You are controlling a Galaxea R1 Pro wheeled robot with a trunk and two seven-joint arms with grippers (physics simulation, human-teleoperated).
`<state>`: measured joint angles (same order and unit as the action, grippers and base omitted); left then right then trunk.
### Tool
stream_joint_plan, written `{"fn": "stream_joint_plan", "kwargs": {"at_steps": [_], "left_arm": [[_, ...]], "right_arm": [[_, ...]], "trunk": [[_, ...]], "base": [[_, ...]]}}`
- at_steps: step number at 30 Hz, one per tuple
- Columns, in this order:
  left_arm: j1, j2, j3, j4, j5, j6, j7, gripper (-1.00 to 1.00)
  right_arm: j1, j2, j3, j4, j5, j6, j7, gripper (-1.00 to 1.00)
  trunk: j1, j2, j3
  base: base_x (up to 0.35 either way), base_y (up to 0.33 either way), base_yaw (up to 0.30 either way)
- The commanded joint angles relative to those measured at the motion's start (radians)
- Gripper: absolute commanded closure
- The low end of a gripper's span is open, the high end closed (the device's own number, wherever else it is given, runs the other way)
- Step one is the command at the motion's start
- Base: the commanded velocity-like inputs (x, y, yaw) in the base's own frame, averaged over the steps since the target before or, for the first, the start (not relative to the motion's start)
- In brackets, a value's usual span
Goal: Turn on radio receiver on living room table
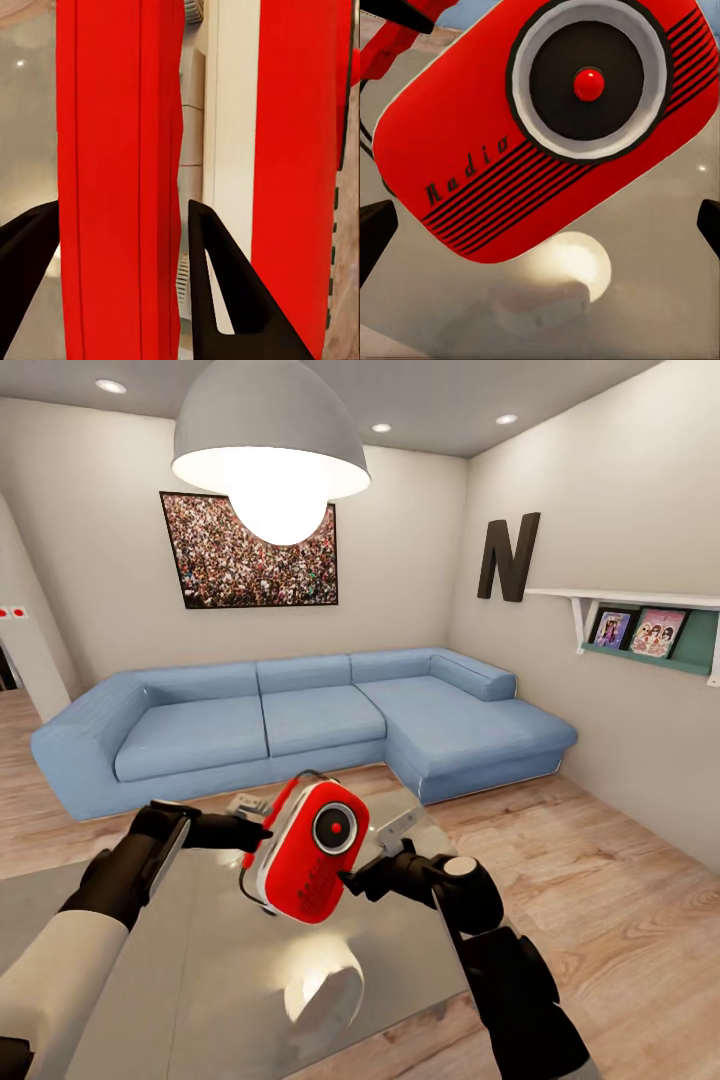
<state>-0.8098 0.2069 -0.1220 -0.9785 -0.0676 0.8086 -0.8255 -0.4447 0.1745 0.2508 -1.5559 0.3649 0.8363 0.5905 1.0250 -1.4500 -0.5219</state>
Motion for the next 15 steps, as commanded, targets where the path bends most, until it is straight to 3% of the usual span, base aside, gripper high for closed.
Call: {"fn": "stream_joint_plan", "kwargs": {"at_steps": [1,8,11,12,15], "left_arm": [[0.000,0.000,0.000,-0.008,-0.005,-0.002,-0.007,1.00],[0.000,0.001,-0.001,-0.015,-0.004,-0.002,-0.022,1.00],[0.000,0.002,-0.001,-0.015,-0.006,-0.003,-0.064,1.00],[0.000,0.002,-0.011,-0.012,-0.009,-0.004,-0.104,1.00],[0.008,0.005,-0.035,-0.007,-0.012,-0.005,-0.117,1.00]], "right_arm": [[0.000,0.000,0.000,0.003,0.000,0.000,-0.001,-1.00],[-0.004,0.000,0.001,0.013,0.000,0.000,-0.005,-1.00],[-0.005,0.000,0.001,0.014,0.000,0.000,-0.012,-1.00],[-0.006,0.000,0.001,0.014,0.000,0.000,-0.022,-1.00],[-0.006,0.000,0.001,0.014,0.000,0.000,-0.026,-1.00]], "trunk": [[0.000,0.000,0.000],[0.000,0.000,0.000],[0.000,0.000,0.000],[0.000,0.000,0.000],[0.000,0.000,0.000]], "base": [[0.000,0.000,0.000],[0.000,0.000,0.000],[0.000,0.000,0.000],[0.000,0.000,0.000],[0.000,0.000,0.000]]}}
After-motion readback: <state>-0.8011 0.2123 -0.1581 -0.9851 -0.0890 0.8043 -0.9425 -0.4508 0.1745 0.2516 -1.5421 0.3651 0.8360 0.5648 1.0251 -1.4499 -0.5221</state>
